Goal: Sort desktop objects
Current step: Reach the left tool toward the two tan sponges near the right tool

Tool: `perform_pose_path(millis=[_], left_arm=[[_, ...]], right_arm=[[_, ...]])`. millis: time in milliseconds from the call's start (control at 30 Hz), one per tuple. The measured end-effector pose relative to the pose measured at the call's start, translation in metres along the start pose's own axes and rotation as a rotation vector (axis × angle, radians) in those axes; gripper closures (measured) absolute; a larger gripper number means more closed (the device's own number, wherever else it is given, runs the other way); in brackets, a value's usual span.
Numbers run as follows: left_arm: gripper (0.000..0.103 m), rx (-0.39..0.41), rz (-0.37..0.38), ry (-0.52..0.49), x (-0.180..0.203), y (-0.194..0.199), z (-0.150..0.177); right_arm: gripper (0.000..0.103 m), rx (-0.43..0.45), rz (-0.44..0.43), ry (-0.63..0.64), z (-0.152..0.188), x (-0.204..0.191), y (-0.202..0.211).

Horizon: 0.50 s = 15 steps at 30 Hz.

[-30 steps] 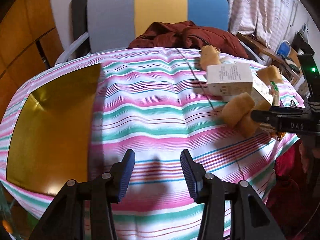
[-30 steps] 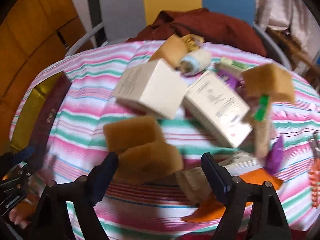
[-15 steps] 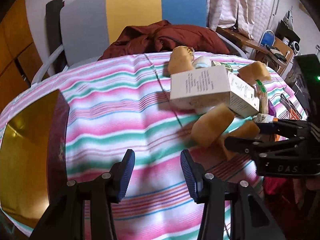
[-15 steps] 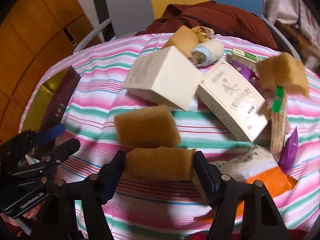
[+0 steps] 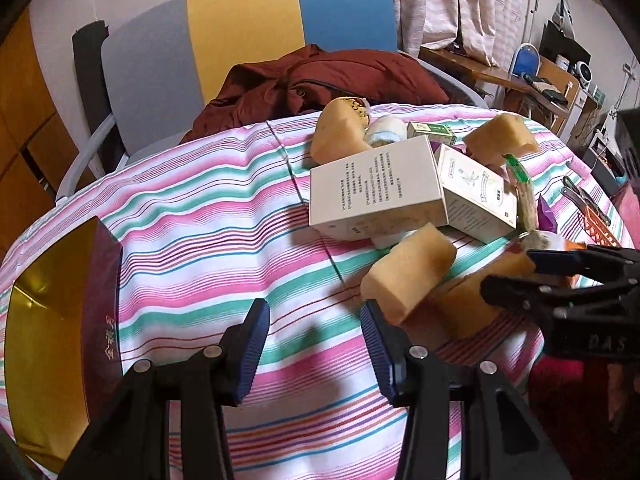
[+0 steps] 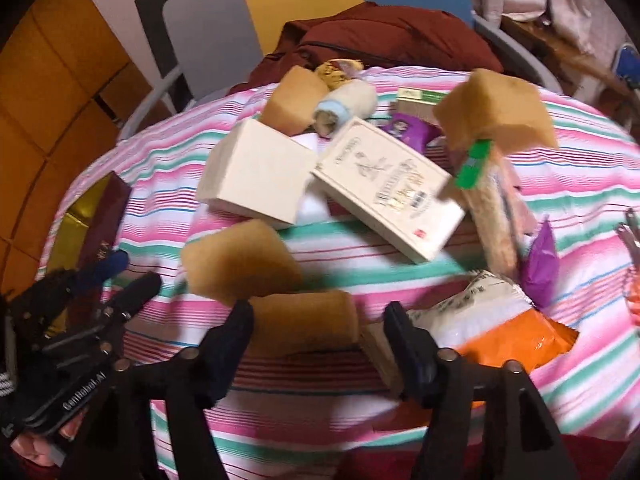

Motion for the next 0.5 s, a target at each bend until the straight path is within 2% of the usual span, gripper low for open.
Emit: perform_pose_path(millis=[33,500], left_arm=[[0.055,0.0,0.004,-0.003,0.001,0.0,0.0],[0.055,0.031,0.036,-0.067,0.018,-0.012,-0.007]], right_arm=[[0.026,0.004,0.019,-0.004,0.001,0.003,0.001],[0.026,0.004,0.01,-0.018,0.001,0.01,0.002]])
Point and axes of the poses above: each gripper's, at about its wrist camera, not at the fingertips, and y roughly against the way its jaws point, x to its right, z to its underside, the point moved 6 cm from there along -y, roughly the way its jaws point
